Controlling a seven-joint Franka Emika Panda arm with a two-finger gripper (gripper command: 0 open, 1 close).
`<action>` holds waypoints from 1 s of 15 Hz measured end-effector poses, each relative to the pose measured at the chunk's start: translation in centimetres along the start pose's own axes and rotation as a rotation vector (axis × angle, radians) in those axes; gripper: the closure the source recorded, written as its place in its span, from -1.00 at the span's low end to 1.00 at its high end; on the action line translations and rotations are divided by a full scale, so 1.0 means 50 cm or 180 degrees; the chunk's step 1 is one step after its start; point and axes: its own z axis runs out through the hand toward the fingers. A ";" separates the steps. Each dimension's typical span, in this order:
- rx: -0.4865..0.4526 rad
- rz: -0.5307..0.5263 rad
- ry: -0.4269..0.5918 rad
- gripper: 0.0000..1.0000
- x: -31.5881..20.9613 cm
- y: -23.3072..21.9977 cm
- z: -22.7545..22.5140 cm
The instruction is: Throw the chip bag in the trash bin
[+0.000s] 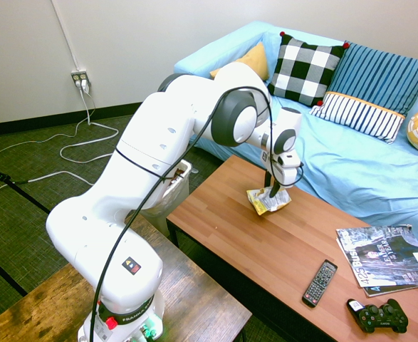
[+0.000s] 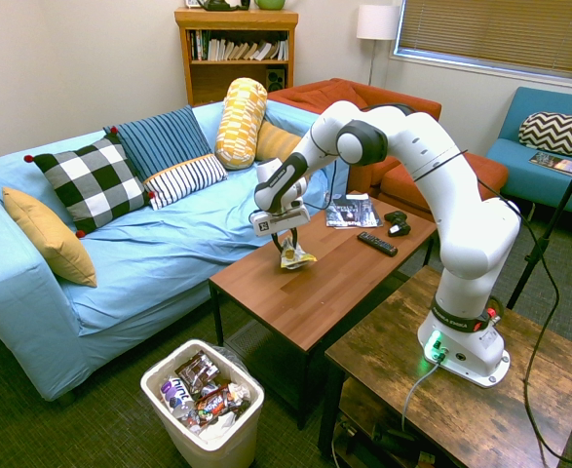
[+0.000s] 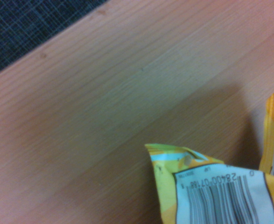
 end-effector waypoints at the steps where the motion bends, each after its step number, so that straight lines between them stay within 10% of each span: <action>1: 0.0003 -0.0029 0.0001 1.00 -0.003 0.001 -0.001; 7: 0.0443 -0.0650 0.0168 1.00 -0.124 0.044 -0.136; 15: 0.0688 -0.1631 0.0714 1.00 -0.621 0.137 -0.236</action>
